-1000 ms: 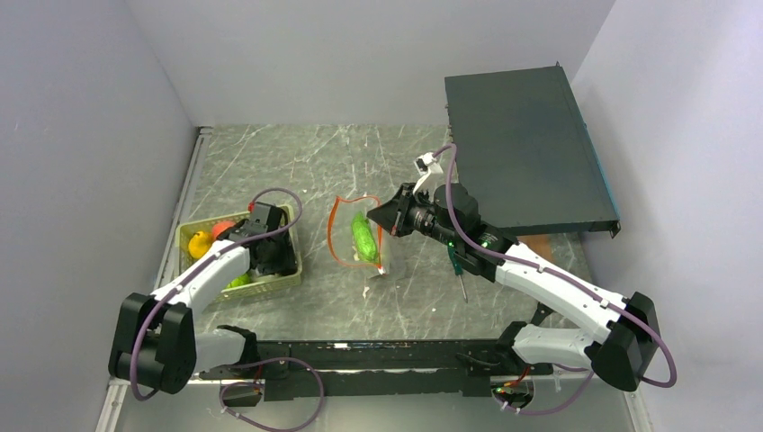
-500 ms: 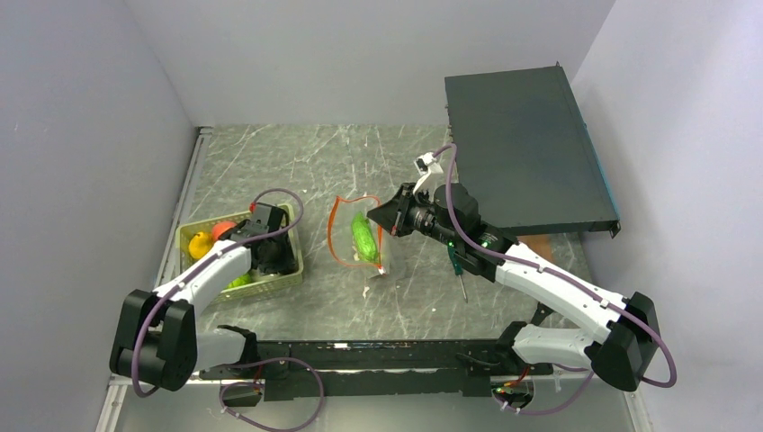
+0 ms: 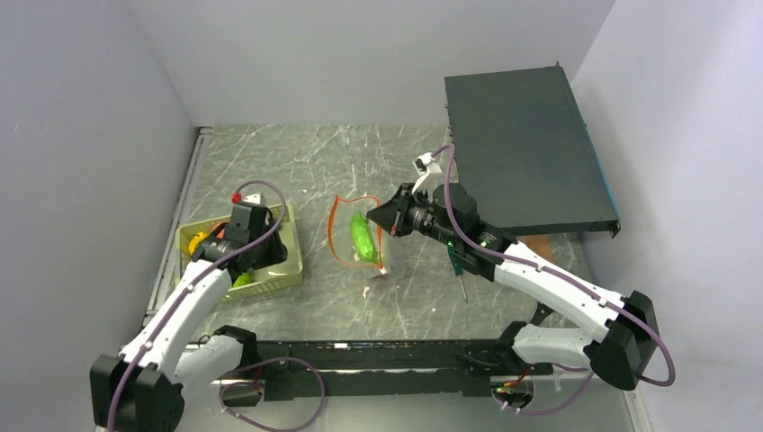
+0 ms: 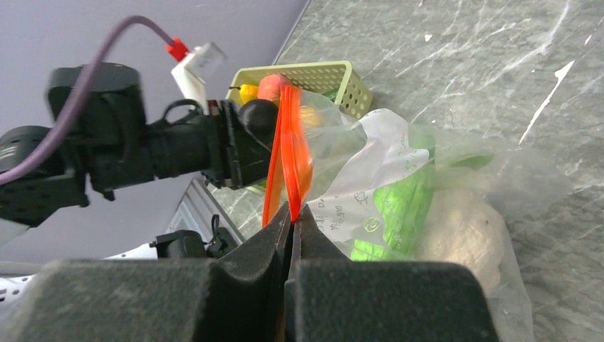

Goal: Place the food in the zip-top bag and seal the zipper
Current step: Pick up the fake fruit from the bin, then place the fake fruit in the zipper food storage bag.

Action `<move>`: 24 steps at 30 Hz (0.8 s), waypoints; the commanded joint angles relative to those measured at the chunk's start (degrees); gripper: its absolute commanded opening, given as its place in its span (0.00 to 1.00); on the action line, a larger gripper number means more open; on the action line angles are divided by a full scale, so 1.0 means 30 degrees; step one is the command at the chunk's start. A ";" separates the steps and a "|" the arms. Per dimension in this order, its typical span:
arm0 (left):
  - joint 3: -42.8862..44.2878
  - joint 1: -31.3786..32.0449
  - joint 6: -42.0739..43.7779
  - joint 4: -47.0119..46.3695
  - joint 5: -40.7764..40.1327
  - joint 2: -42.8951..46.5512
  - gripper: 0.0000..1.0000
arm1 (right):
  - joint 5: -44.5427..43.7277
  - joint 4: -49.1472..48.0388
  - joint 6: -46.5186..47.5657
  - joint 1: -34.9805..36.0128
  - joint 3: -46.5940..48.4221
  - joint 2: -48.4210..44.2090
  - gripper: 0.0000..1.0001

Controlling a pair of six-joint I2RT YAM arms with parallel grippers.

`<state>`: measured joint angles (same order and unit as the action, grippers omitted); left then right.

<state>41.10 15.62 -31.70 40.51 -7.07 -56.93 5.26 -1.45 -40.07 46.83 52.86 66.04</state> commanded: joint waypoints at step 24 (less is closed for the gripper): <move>0.3522 0.3890 -0.2340 -0.5769 1.1474 0.3803 0.24 | 0.0665 -0.1056 0.0087 -0.0082 0.1099 0.0160 0.00</move>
<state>49.21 23.40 -36.56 28.75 26.15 -43.44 6.50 -1.83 -40.07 46.81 53.41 66.78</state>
